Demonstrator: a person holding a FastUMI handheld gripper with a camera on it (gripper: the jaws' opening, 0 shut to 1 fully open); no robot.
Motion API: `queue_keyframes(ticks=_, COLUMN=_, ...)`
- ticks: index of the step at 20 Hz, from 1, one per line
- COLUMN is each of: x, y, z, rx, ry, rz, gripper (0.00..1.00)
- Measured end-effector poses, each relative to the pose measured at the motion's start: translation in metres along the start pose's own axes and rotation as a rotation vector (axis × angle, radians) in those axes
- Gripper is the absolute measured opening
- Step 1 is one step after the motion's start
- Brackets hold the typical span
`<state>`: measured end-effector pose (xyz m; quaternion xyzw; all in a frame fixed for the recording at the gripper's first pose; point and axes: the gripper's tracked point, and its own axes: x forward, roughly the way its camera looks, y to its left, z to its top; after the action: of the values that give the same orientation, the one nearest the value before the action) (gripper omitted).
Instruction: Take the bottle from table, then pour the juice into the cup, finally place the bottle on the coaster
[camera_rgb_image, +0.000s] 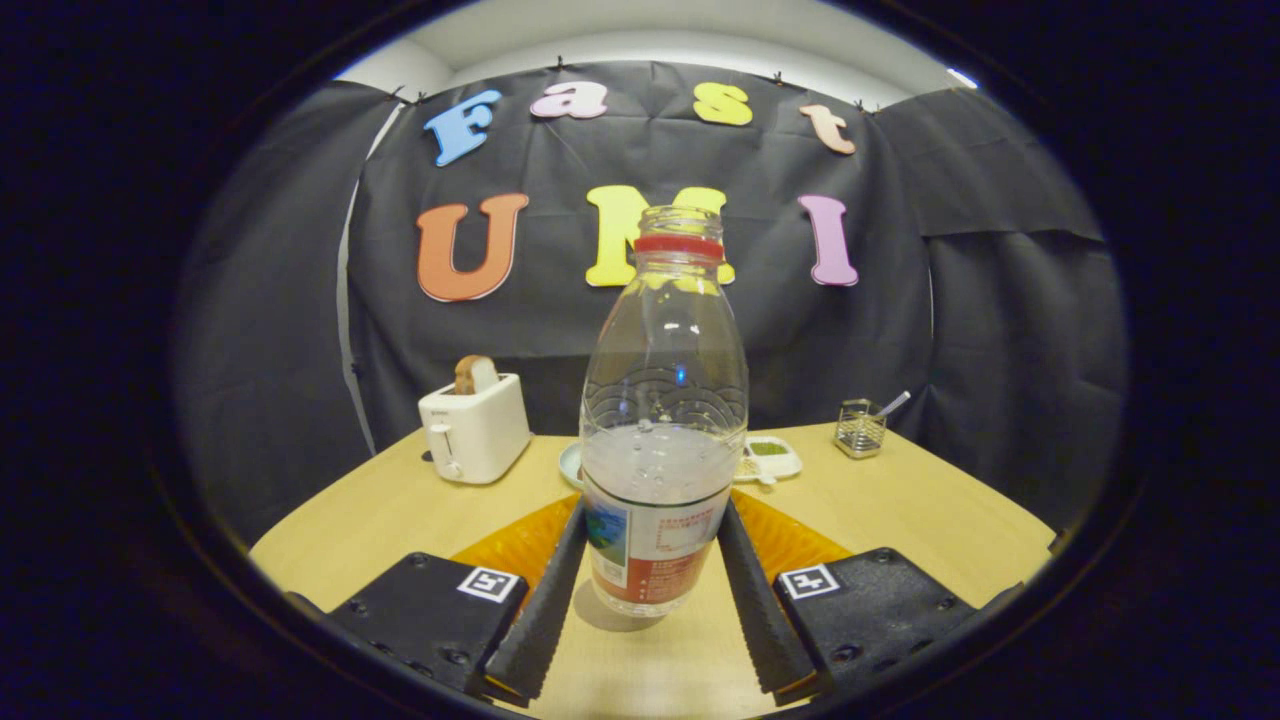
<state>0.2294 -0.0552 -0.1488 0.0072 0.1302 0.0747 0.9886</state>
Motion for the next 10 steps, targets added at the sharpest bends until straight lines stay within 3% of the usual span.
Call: queue_keyframes(ticks=10, x=0.072, y=0.025, z=-0.065, rx=-0.041, ry=0.081, rz=0.022, gripper=0.81)
